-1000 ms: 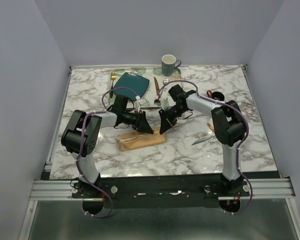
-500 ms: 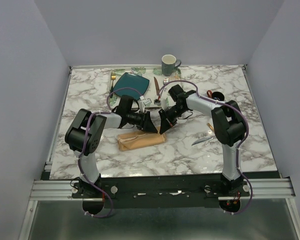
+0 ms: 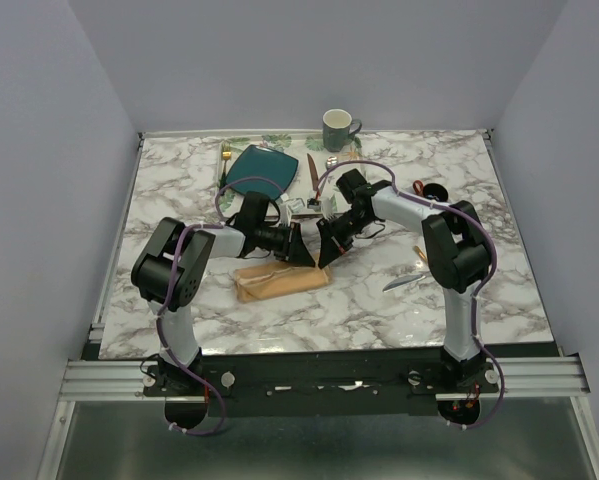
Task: Fold the napkin into a case and place the utensils inside
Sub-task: Stuff the top corner of the smaller-rectangle-folded napkin into the folded napkin.
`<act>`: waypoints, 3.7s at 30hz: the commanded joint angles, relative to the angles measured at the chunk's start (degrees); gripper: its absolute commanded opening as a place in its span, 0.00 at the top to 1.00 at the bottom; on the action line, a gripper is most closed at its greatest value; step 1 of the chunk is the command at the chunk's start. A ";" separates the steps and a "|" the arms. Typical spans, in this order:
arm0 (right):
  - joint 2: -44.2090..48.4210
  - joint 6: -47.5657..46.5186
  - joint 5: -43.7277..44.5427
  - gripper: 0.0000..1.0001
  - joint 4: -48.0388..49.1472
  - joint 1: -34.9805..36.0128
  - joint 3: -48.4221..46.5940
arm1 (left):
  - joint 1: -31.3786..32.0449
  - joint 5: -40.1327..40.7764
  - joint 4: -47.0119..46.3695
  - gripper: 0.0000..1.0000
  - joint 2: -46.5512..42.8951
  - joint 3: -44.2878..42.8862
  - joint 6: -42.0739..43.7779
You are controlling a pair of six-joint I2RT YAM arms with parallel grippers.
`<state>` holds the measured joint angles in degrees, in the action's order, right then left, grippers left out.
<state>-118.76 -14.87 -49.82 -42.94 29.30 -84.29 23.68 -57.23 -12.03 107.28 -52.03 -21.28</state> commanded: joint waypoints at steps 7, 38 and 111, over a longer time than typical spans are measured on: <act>-0.42 0.46 -1.59 0.99 0.93 0.41 -1.14 | 0.58 1.77 4.74 0.93 -0.06 0.00 2.91; -3.32 2.92 9.74 0.62 1.63 0.93 0.18 | -1.53 3.88 2.71 1.00 -2.43 7.38 -20.20; 4.68 -0.15 34.43 0.64 16.22 12.45 8.35 | -3.82 4.23 9.48 1.00 3.72 3.16 -16.95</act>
<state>-113.10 -13.58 -20.18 -27.81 40.25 -77.32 20.51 -54.65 -3.66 109.40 -48.36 -39.09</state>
